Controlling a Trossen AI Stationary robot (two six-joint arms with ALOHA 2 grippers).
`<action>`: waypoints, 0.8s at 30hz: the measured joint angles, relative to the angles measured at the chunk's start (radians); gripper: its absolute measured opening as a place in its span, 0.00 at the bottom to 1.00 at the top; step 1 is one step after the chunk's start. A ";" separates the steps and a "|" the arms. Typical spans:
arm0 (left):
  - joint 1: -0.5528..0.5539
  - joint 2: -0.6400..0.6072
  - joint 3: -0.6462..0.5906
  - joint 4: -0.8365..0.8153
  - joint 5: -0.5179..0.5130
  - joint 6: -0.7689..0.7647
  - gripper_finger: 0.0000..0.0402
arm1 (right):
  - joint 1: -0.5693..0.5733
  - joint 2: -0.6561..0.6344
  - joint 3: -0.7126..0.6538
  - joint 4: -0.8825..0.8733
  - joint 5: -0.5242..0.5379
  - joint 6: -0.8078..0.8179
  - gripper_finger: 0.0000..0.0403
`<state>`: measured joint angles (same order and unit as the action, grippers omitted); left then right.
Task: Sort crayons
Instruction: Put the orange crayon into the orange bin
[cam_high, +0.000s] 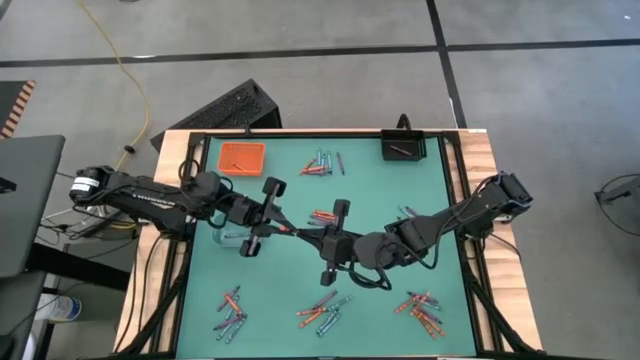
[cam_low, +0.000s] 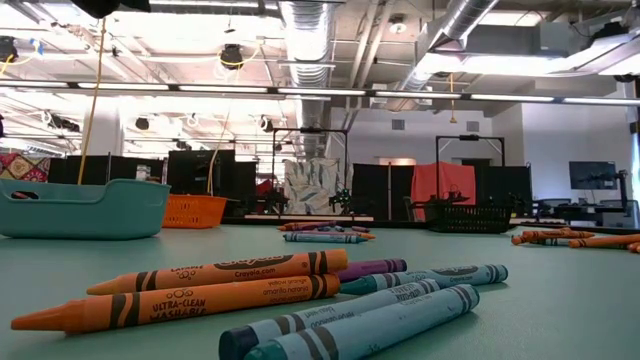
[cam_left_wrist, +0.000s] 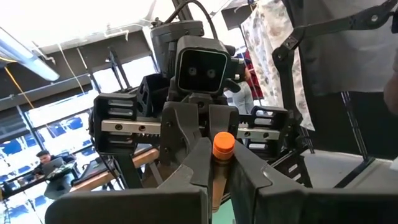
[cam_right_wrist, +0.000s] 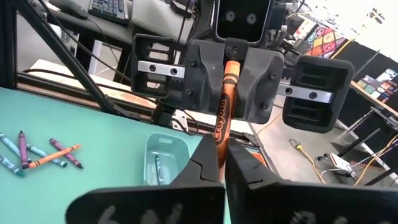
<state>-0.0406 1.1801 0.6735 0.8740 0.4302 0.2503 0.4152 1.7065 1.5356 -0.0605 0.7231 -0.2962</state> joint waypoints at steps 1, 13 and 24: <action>0.000 0.000 0.001 -0.009 0.001 0.002 0.02 | 0.000 0.000 0.000 -0.007 0.002 0.000 0.04; 0.074 -0.063 0.001 -0.235 -0.035 0.056 0.02 | -0.057 0.001 0.000 -0.318 0.049 0.258 0.45; 0.353 -0.200 0.001 -0.755 -0.342 0.273 0.02 | -0.091 0.000 -0.069 -0.685 0.067 0.651 0.59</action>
<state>0.3124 0.9802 0.6746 0.1195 0.0886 0.5233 0.3244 1.7069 1.4663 -0.7456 0.7902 0.3549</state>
